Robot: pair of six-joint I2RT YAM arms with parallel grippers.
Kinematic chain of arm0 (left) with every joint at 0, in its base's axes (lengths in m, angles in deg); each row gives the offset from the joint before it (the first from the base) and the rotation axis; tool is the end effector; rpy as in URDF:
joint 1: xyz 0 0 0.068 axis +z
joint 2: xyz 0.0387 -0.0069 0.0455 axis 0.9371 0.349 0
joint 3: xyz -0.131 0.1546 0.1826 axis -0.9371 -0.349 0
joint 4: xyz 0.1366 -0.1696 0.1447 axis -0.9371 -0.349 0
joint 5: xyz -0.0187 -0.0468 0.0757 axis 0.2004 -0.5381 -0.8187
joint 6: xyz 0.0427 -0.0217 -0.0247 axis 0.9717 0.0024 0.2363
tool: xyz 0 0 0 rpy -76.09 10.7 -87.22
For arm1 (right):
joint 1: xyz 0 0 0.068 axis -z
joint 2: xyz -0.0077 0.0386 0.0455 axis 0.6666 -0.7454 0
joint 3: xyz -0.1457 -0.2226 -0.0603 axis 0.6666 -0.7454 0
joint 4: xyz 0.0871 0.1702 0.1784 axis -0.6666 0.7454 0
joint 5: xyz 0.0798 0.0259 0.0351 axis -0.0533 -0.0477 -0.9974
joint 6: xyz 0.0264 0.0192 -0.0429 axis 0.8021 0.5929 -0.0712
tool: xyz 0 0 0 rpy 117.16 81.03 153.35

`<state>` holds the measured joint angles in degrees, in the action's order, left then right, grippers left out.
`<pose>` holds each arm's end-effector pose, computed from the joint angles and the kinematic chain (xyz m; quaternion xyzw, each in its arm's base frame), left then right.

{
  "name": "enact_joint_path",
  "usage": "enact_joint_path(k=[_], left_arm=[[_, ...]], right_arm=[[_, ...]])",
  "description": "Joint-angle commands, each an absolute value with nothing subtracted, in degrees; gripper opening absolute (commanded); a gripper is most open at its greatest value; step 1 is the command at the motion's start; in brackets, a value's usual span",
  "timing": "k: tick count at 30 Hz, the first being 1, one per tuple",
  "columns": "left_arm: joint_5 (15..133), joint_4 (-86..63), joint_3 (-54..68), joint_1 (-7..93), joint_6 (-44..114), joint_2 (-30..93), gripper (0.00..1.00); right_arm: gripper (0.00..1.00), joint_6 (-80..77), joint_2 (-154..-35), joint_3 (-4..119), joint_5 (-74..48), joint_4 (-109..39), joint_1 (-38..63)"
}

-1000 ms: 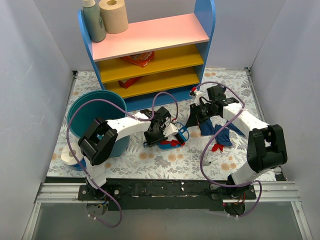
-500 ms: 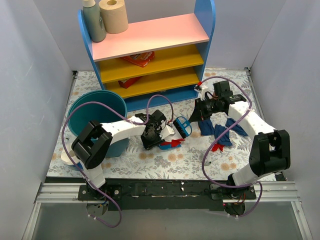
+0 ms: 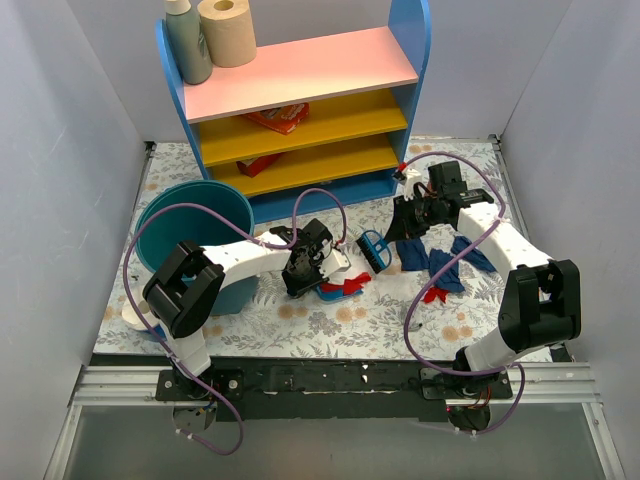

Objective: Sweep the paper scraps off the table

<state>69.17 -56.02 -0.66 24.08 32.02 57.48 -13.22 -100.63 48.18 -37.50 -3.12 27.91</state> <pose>0.2257 -0.2327 0.1657 0.2697 0.9578 -0.0734 0.0672 0.3064 0.0954 0.2609 -0.2343 0.8860 0.2861 0.2797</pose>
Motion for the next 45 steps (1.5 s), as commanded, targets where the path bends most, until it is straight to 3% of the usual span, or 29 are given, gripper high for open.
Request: enact_joint_path(k=[1, 10, 34, 45], left_arm=[[70.45, -57.57, 1.42, 24.31, 31.81, 54.84, 0.02], [70.45, -60.21, 3.71, 24.31, 31.28, 55.81, 0.0], [69.39, -60.73, 8.28, 24.31, 29.87, 61.78, 0.0], [69.39, -57.14, 4.86, 24.4, 30.4, 59.77, 0.0]], right_arm=[[0.01, -13.13, -98.1, 49.18, -36.34, -5.81, 28.36], [0.01, -13.57, -97.21, 47.08, -26.15, -5.72, 28.27], [0.01, -3.64, -106.79, 49.27, -36.78, -11.18, 20.98], [0.01, -11.18, -104.43, 51.29, -28.53, -8.63, 20.89]])
